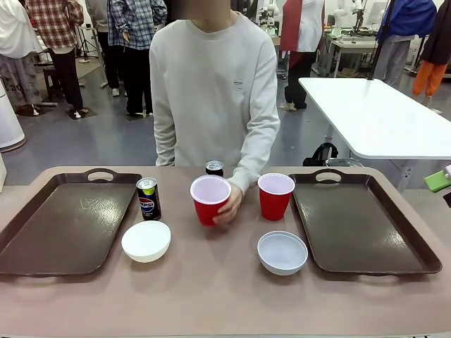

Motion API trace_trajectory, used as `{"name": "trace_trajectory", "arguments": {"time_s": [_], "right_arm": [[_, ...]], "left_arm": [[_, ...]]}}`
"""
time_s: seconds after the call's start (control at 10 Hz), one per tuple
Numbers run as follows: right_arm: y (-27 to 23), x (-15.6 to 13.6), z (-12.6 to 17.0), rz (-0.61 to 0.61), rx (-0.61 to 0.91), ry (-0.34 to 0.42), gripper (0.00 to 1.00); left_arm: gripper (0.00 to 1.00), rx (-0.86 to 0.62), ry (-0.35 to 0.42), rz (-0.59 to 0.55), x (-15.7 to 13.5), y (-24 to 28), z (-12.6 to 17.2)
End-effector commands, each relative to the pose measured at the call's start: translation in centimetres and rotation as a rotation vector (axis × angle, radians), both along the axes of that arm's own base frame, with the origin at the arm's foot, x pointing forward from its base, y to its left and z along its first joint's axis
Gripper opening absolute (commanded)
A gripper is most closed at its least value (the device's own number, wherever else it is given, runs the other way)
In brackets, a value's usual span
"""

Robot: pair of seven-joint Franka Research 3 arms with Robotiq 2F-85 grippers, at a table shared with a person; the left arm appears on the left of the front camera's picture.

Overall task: Prepare tableware on both trays.
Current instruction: Pick up a Picnic Bowl from the table and place it on a Handle tray.

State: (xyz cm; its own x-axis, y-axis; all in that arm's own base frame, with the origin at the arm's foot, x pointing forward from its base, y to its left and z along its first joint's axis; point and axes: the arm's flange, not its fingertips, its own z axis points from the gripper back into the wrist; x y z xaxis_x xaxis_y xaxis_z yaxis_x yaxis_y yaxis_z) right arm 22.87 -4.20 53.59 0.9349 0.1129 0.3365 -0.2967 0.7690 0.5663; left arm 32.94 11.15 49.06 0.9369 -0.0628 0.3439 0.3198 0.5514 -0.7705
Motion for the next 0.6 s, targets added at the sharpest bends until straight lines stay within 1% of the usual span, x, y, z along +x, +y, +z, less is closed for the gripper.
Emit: {"name": "trace_trajectory", "arguments": {"time_s": [0.0, 0.1, 0.2, 0.3, 0.4, 0.5], "right_arm": [[3.8, 0.4, 0.4, 0.036, -0.146, 0.007, 1.0], [5.4, 0.5, 0.0, 0.051, -0.228, 0.034, 1.0], [5.9, 0.8, -0.4, 0.057, -0.236, 0.065, 1.0], [5.8, 0.9, -0.7, 0.049, -0.236, 0.081, 1.0], [5.7, 1.1, -0.9, 0.047, -0.23, 0.092, 1.0], [6.2, 0.4, -0.4, 0.071, -0.218, 0.05, 1.0]], "left_arm": [[1.0, 0.209, -0.02, -0.015, -0.2, -3.3, 0.3], [1.0, 0.262, -0.017, -0.027, -0.2, -4.5, 0.6], [1.0, 0.416, -0.032, -0.051, -0.4, -6.2, 0.5], [1.0, 0.597, -0.059, -0.06, -0.7, -8.7, -0.4], [1.0, 0.738, -0.1, -0.075, -0.3, -11.4, -1.7], [1.0, 0.835, -0.135, -0.08, 0.8, -14.3, -3.5]]}}
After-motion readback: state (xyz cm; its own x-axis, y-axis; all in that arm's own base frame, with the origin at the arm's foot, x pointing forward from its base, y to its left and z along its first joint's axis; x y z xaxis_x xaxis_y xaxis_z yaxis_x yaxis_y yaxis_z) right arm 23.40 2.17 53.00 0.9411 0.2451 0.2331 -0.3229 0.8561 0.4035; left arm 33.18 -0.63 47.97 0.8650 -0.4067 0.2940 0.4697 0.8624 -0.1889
